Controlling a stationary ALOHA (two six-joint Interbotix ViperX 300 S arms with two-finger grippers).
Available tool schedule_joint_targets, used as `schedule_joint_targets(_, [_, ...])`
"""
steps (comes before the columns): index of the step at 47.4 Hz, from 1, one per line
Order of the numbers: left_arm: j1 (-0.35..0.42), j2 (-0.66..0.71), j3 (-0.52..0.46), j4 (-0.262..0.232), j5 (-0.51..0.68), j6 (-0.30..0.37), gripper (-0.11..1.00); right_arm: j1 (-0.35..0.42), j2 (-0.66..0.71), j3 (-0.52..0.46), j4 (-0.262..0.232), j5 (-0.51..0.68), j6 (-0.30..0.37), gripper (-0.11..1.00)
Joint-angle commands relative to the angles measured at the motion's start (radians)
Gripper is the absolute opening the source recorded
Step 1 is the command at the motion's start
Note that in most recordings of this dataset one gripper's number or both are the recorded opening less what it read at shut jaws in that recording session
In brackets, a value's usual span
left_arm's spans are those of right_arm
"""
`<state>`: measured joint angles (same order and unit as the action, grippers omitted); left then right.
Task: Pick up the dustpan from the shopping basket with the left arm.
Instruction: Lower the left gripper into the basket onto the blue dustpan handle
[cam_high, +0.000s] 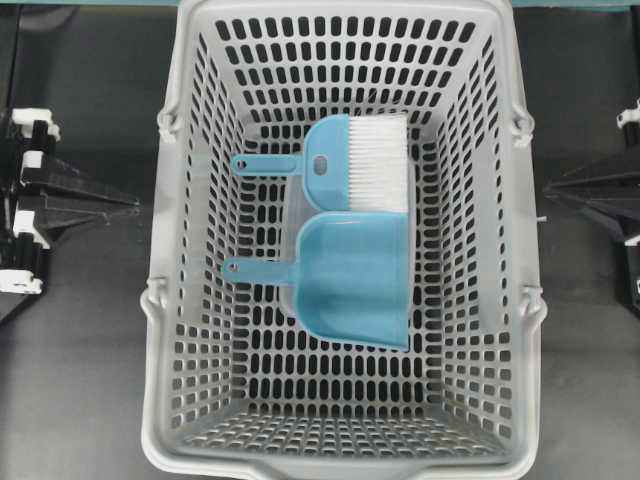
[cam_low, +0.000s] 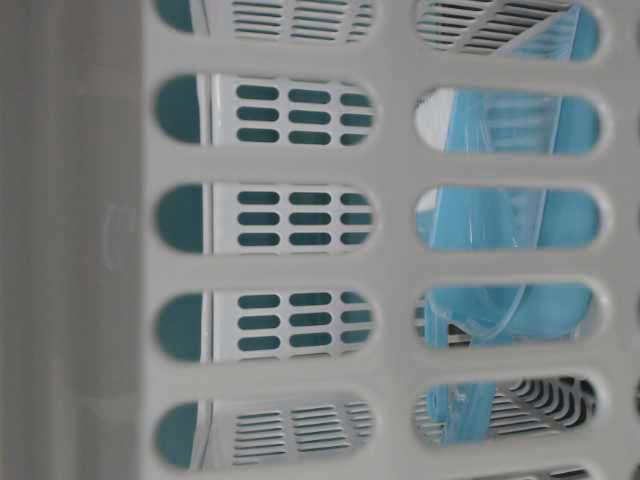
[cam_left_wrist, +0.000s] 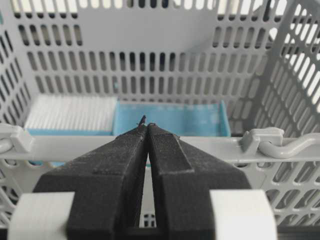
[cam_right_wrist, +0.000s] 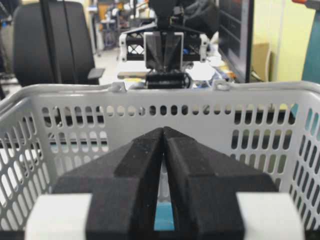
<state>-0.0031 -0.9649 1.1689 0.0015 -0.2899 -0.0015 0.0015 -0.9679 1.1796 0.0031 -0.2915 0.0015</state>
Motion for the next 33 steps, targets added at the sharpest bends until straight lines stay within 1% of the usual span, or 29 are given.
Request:
schedule_joint_targets(1, [-0.006, -0.005, -0.075, 0.043, 0.041, -0.020, 0.06, 0.005, 0.003, -0.015, 0.002, -0.009, 0.006, 0.00])
schedule_joint_targets(2, [-0.006, -0.002, -0.089, 0.043, 0.061, -0.023, 0.05, 0.006, 0.002, -0.012, 0.002, -0.008, 0.006, 0.00])
schedule_joint_targets(4, [-0.006, 0.003, -0.123, 0.043, 0.112, -0.029, 0.02, 0.006, 0.000, -0.012, 0.002, -0.008, 0.006, 0.03])
schedule_joint_targets(5, [-0.008, 0.005, -0.143, 0.043, 0.143, -0.031, 0.00, 0.008, -0.002, -0.012, 0.002, -0.006, 0.006, 0.01])
schedule_joint_targets(6, [-0.006, 0.006, -0.163, 0.043, 0.176, -0.034, 0.00, 0.008, -0.003, -0.011, 0.002, -0.008, 0.006, -0.01])
schedule_joint_targets(15, [-0.008, 0.091, -0.411, 0.043, 0.537, -0.040, 0.00, 0.009, -0.003, -0.011, 0.002, -0.008, 0.006, -0.01])
schedule_joint_targets(16, [-0.008, 0.114, -0.454, 0.043, 0.594, -0.040, 0.00, 0.008, -0.003, -0.011, 0.003, -0.006, 0.006, -0.01])
schedule_joint_targets(21, [-0.014, 0.210, -0.603, 0.043, 0.782, -0.037, 0.00, 0.009, -0.003, -0.011, 0.006, -0.008, 0.006, -0.01])
schedule_joint_targets(23, [-0.021, 0.268, -0.678, 0.043, 0.874, -0.031, 0.00, 0.009, -0.005, -0.011, 0.008, -0.006, 0.006, -0.01])
schedule_joint_targets(33, [-0.038, 0.523, -0.927, 0.043, 1.169, -0.023, 0.00, 0.011, -0.003, -0.011, 0.006, 0.003, 0.006, -0.01])
